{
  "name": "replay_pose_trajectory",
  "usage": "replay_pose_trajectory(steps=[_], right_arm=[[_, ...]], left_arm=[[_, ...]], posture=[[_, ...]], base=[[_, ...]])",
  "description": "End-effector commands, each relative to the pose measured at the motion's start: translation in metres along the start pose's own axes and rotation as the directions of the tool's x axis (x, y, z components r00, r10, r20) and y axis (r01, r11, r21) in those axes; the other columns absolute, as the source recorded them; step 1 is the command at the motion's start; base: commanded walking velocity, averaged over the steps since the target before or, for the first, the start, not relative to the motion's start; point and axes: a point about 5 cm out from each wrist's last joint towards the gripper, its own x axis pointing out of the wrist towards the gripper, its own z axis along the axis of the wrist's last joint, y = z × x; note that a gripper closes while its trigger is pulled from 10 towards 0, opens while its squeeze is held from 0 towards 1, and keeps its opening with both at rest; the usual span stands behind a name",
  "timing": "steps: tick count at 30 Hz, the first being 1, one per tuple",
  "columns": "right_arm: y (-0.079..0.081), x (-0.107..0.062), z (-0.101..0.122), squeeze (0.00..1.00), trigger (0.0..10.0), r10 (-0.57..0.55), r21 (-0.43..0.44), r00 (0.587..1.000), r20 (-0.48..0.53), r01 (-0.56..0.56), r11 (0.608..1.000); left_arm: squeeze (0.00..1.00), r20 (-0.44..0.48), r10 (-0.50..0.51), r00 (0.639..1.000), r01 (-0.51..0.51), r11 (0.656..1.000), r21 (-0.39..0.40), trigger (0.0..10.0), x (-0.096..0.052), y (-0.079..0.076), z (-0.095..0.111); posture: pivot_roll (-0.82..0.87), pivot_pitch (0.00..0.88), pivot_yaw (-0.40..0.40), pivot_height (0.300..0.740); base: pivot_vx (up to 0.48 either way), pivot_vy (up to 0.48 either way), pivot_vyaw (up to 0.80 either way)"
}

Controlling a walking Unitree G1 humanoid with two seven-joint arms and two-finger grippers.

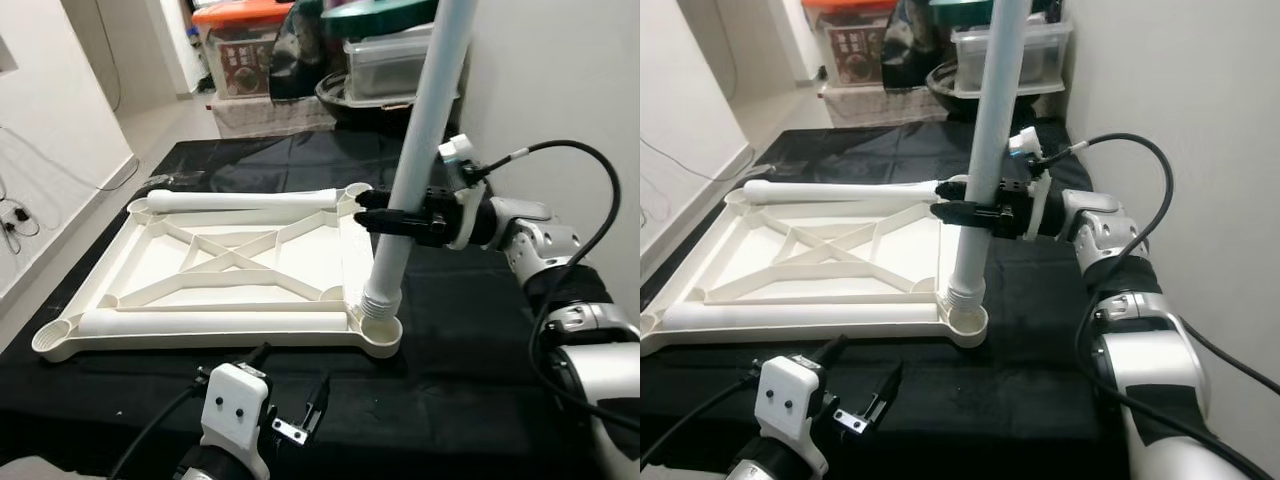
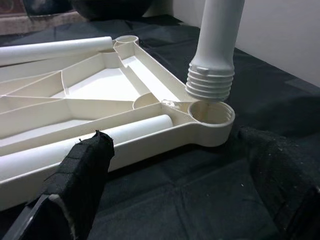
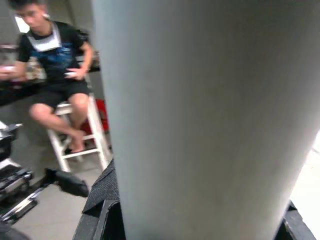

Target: Building children table

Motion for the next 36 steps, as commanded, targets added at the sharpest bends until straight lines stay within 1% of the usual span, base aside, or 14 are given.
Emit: replay_pose_trajectory(steps=[1,4,7,10,11,13,15,18,20,27,34,36], right_arm=[[0.002,0.006,0.01,0.0,10.0,0.065,-0.039,0.998,0.018,-0.064,0.997],[0.004,0.007,0.009,0.0,10.0,0.084,-0.038,0.996,0.004,-0.083,0.996],[0.009,0.018,-0.001,0.0,10.0,0.14,-0.033,0.99,-0.013,-0.14,0.99],[0.01,0.021,-0.004,0.0,10.0,0.153,-0.028,0.988,-0.015,-0.153,0.988],[0.011,0.025,-0.009,0.0,10.0,0.165,-0.024,0.986,-0.032,-0.165,0.986],[0.012,0.026,-0.013,0.0,10.0,0.168,-0.02,0.985,-0.044,-0.169,0.985],[0.012,0.026,-0.013,0.0,10.0,0.168,-0.02,0.985,-0.044,-0.169,0.985],[0.012,0.027,-0.019,0.0,10.0,0.168,-0.019,0.983,-0.074,-0.17,0.985],[0.009,0.026,-0.022,0.0,10.0,0.149,-0.034,0.981,-0.125,-0.155,0.987],[0.002,0.019,-0.012,0.0,10.0,0.103,-0.078,0.98,-0.173,-0.118,0.99],[0.004,0.018,-0.011,0.0,10.0,0.115,-0.071,0.972,-0.204,-0.131,0.989],[0.006,0.019,-0.017,0.0,10.0,0.134,-0.052,0.964,-0.229,-0.149,0.987]], left_arm=[[0.0,-0.02,-0.013,1.0,0.013,1.0,-0.005,10.0,-0.003,-0.001,-0.001],[0.0,-0.022,-0.016,1.0,0.016,1.0,-0.004,10.0,-0.004,-0.001,-0.001],[0.0,-0.029,-0.019,0.999,0.019,1.0,-0.007,10.0,-0.006,-0.002,-0.001],[0.0,-0.03,-0.019,0.999,0.019,1.0,-0.008,10.0,-0.006,-0.002,-0.001],[0.0,-0.031,-0.02,0.999,0.02,1.0,-0.007,10.0,-0.006,-0.003,-0.001],[0.0,-0.029,-0.02,0.999,0.02,1.0,-0.004,10.0,-0.006,-0.003,-0.001],[0.0,-0.029,-0.02,0.999,0.02,1.0,-0.004,10.0,-0.006,-0.003,-0.001],[0.0,-0.024,-0.017,1.0,0.017,1.0,0.0,10.0,-0.005,-0.003,0.0],[0.0,-0.021,-0.015,1.0,0.015,1.0,-0.001,10.0,-0.005,-0.004,0.0],[0.0,-0.02,-0.006,1.0,0.006,1.0,-0.007,10.0,-0.004,-0.005,0.0],[0.0,-0.018,-0.006,1.0,0.006,1.0,-0.005,10.0,-0.002,-0.006,0.0],[0.0,-0.016,-0.005,1.0,0.005,1.0,-0.004,10.0,-0.001,-0.006,0.0]], posture=[[0.1,0.12,0.093,0.74],[0.1,0.12,0.093,0.74],[0.11,0.11,0.086,0.74],[0.11,0.11,0.086,0.74],[0.11,0.103,0.077,0.74],[0.11,0.102,0.072,0.74],[0.11,0.102,0.072,0.74],[0.11,0.104,0.066,0.74],[0.11,0.114,0.062,0.74],[0.1,0.127,0.057,0.74],[0.09,0.132,0.048,0.74],[0.09,0.132,0.047,0.74]], base=[[0.0,0.0,0.0],[0.0,0.0,0.0],[0.0,0.0,0.0],[0.0,0.0,0.0],[0.0,0.0,0.0],[0.0,0.0,0.0],[0.0,0.0,0.0],[0.0,0.0,0.0],[0.0,0.0,0.0],[0.0,0.0,0.0],[0.0,0.0,0.0],[0.0,0.0,0.0]])
